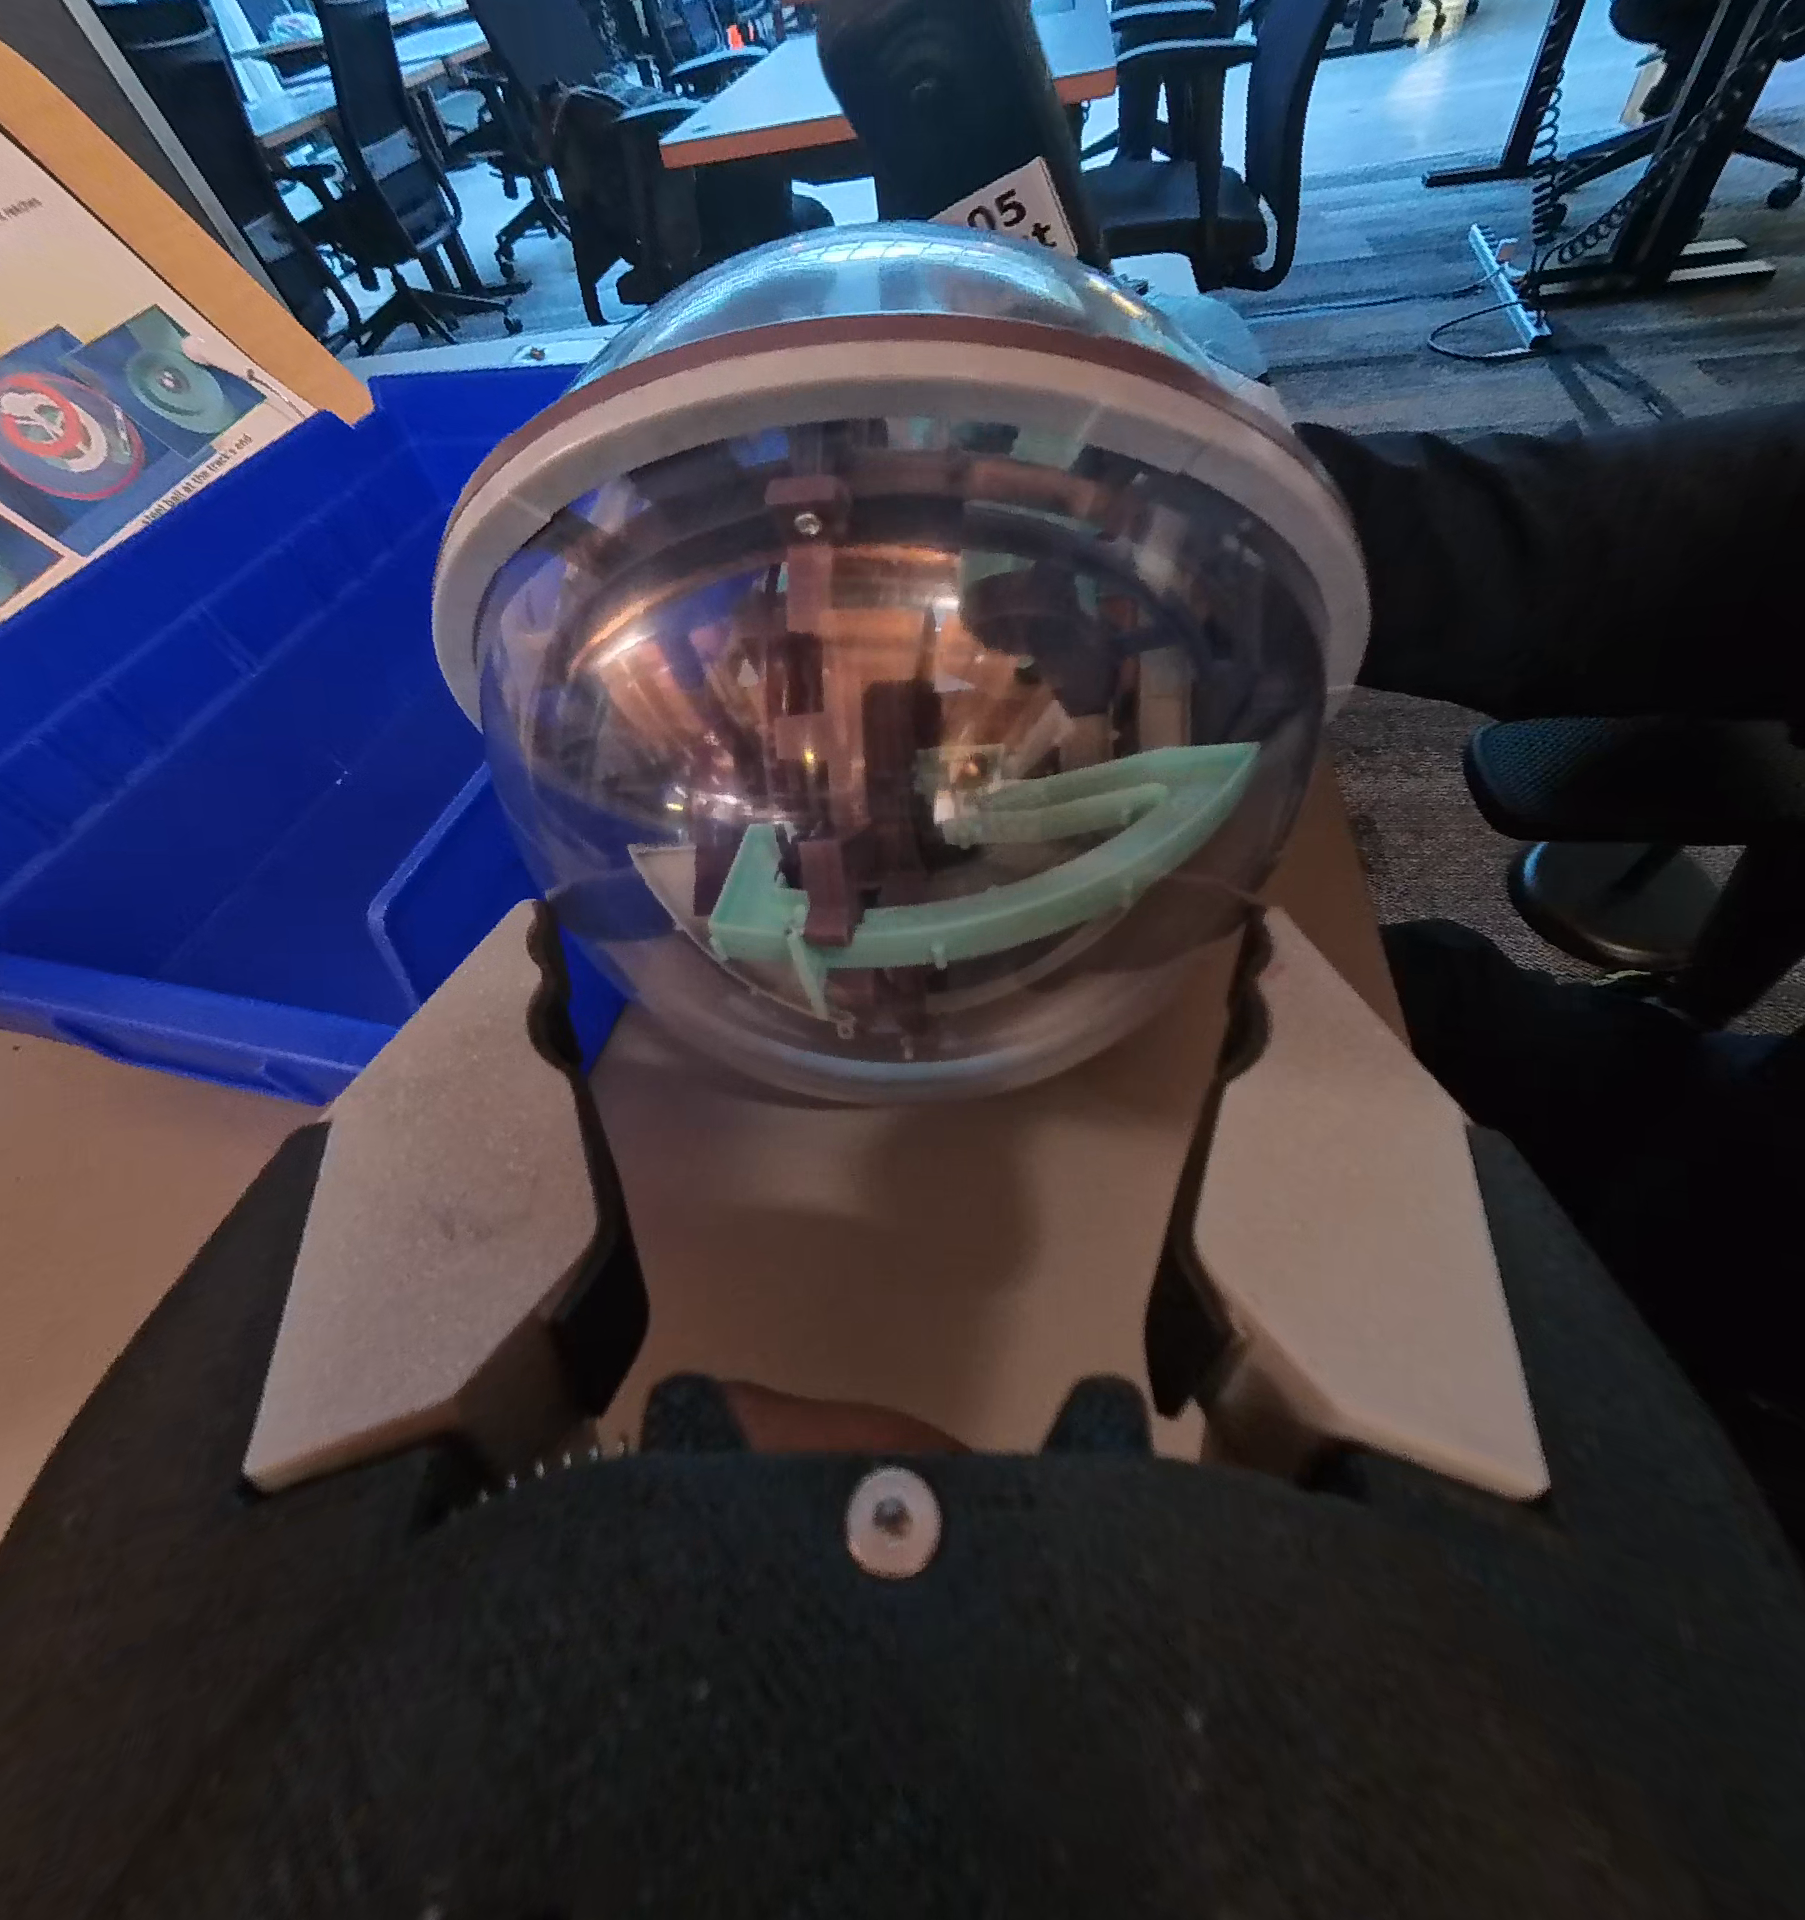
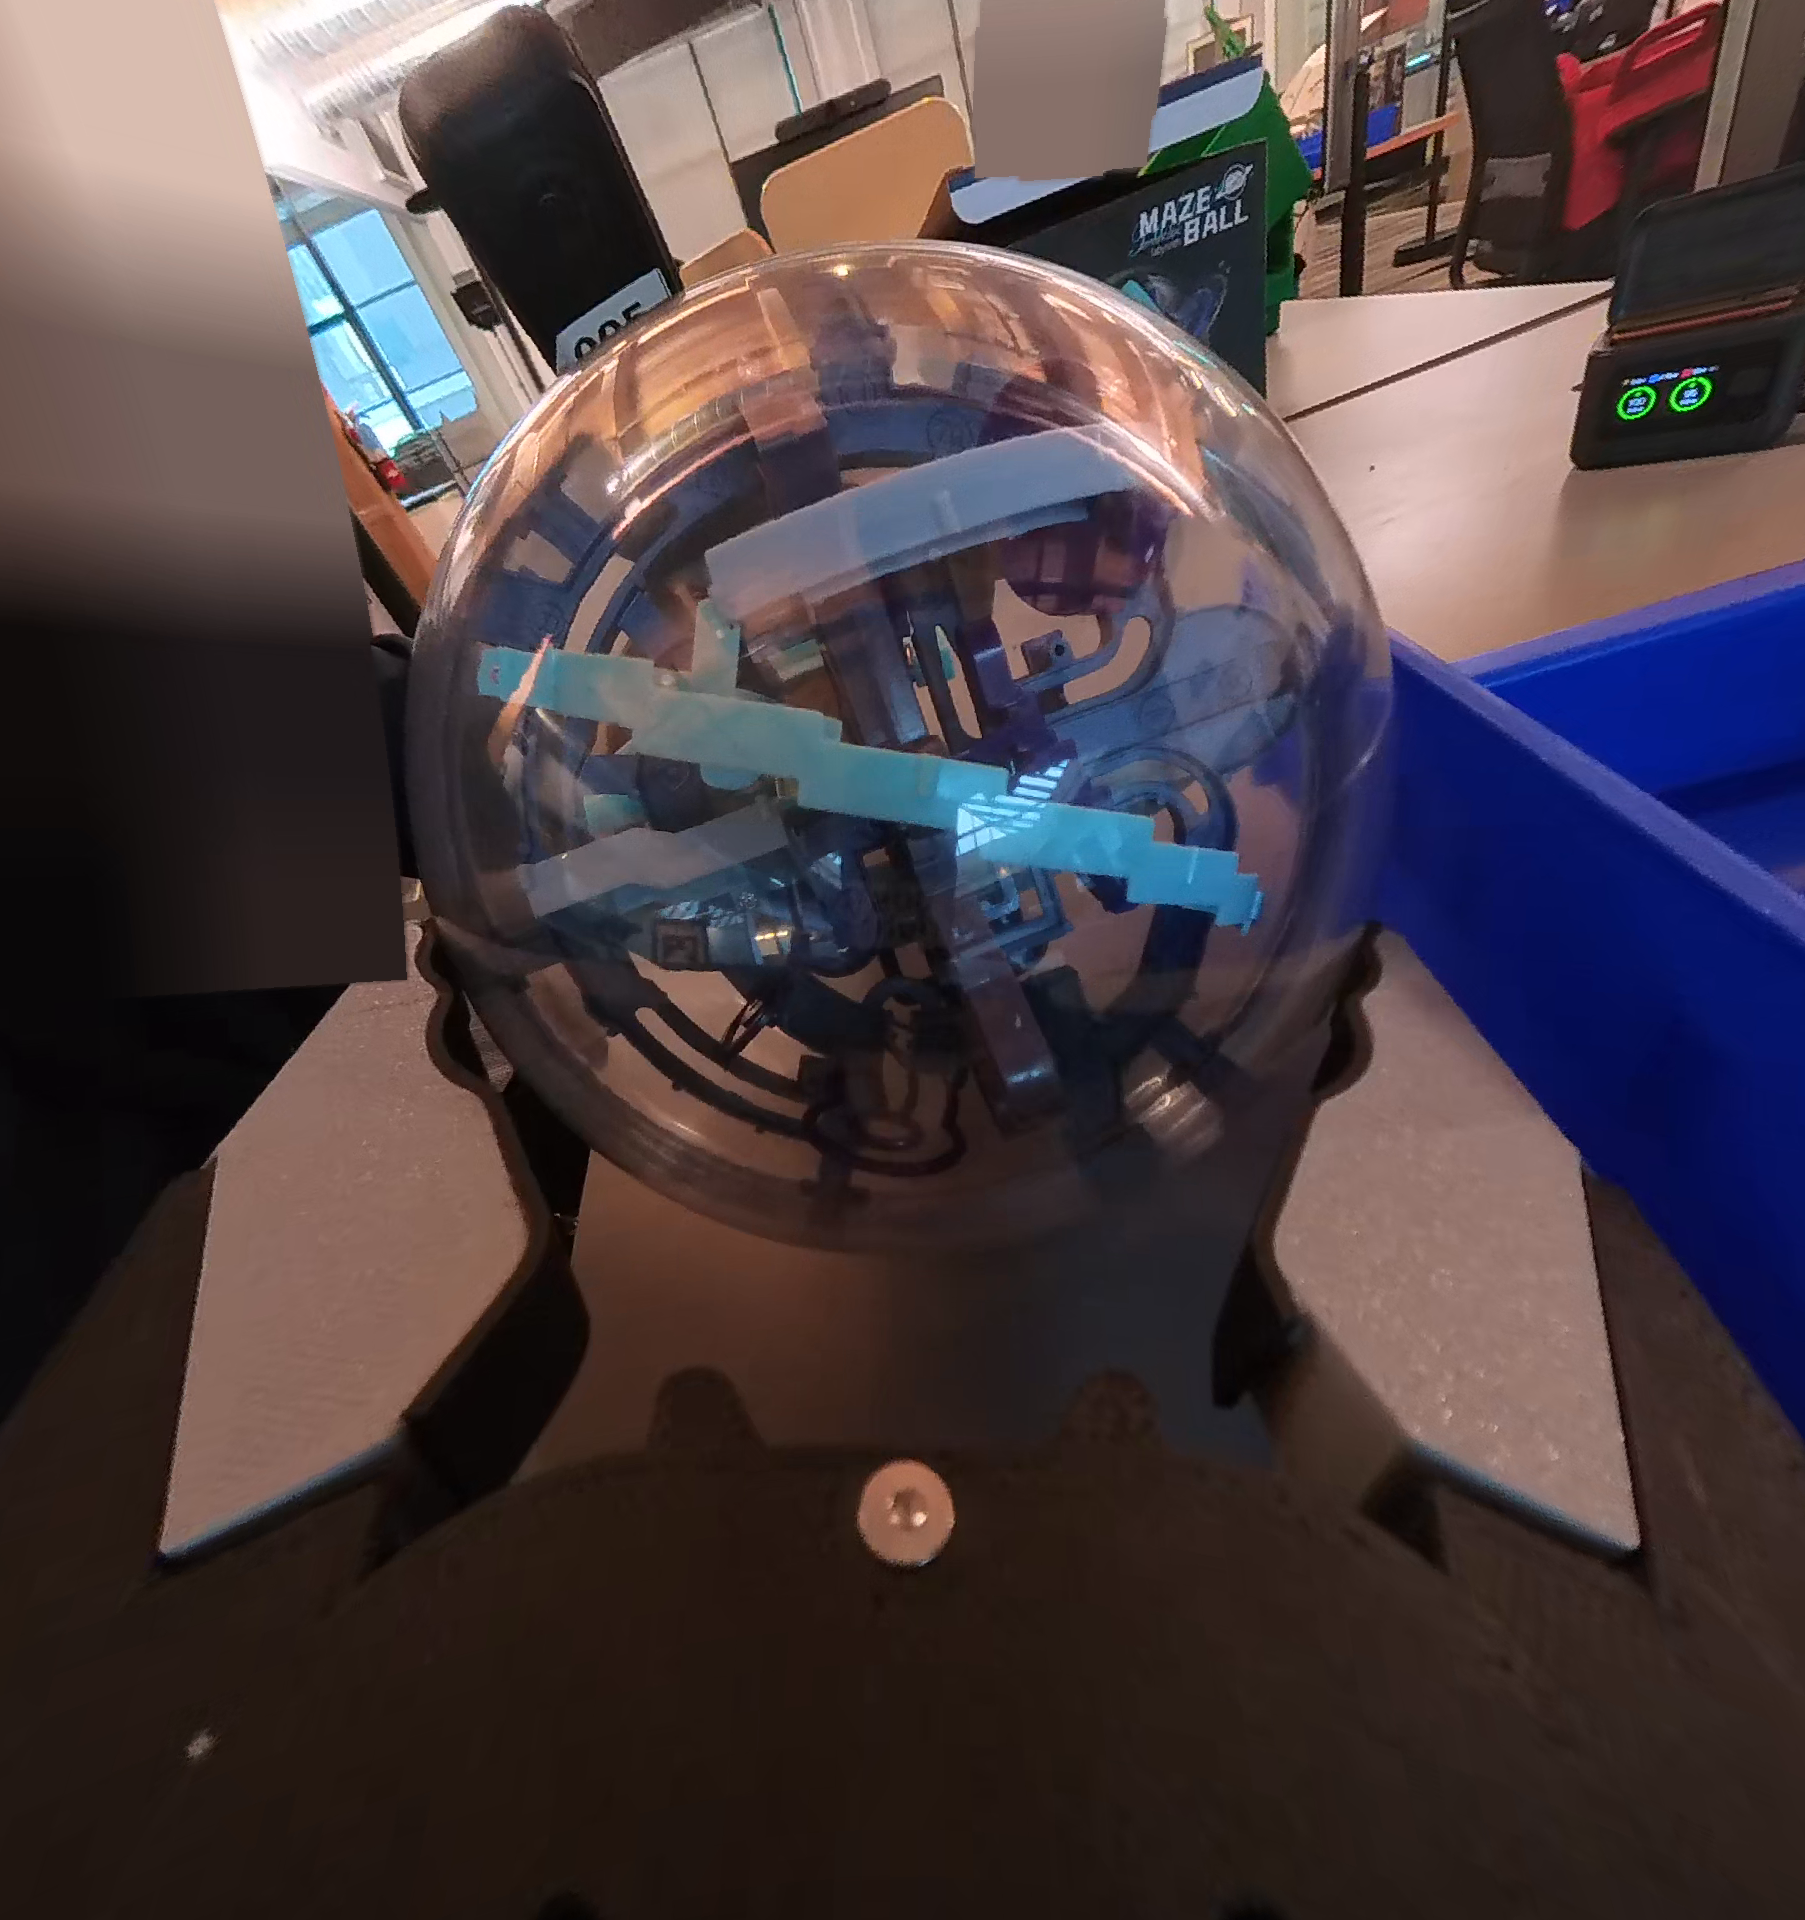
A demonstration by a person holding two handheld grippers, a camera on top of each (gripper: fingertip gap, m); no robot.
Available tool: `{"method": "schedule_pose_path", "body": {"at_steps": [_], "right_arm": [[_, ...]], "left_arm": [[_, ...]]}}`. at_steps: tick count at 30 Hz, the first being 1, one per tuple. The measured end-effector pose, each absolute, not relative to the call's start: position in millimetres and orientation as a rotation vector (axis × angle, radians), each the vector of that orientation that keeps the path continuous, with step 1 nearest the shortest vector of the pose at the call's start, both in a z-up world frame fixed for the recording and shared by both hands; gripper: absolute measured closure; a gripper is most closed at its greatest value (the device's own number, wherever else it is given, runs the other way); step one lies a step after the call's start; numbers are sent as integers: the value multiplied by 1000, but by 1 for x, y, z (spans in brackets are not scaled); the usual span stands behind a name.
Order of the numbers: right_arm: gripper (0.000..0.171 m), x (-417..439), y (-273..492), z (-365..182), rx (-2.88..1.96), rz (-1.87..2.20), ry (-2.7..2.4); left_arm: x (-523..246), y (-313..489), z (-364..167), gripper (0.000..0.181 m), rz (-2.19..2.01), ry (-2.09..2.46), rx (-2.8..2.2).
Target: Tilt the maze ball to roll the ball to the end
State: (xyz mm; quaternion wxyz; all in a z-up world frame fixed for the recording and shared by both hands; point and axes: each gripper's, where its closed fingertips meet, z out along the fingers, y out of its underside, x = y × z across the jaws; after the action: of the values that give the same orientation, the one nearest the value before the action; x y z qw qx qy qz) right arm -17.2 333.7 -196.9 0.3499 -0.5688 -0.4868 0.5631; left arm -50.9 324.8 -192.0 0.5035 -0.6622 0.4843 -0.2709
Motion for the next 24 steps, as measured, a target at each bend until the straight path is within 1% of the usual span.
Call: {"method": "schedule_pose_path", "body": {"at_steps": [14,24], "right_arm": [[14,-20,334,-201,-1526,1511,-1272],[14,-22,340,-211,-1642,1534,-1243]], "left_arm": [[-53,326,-192,56,-691,1158,-1605],[-52,332,-210,53,-712,1165,-1681]]}}
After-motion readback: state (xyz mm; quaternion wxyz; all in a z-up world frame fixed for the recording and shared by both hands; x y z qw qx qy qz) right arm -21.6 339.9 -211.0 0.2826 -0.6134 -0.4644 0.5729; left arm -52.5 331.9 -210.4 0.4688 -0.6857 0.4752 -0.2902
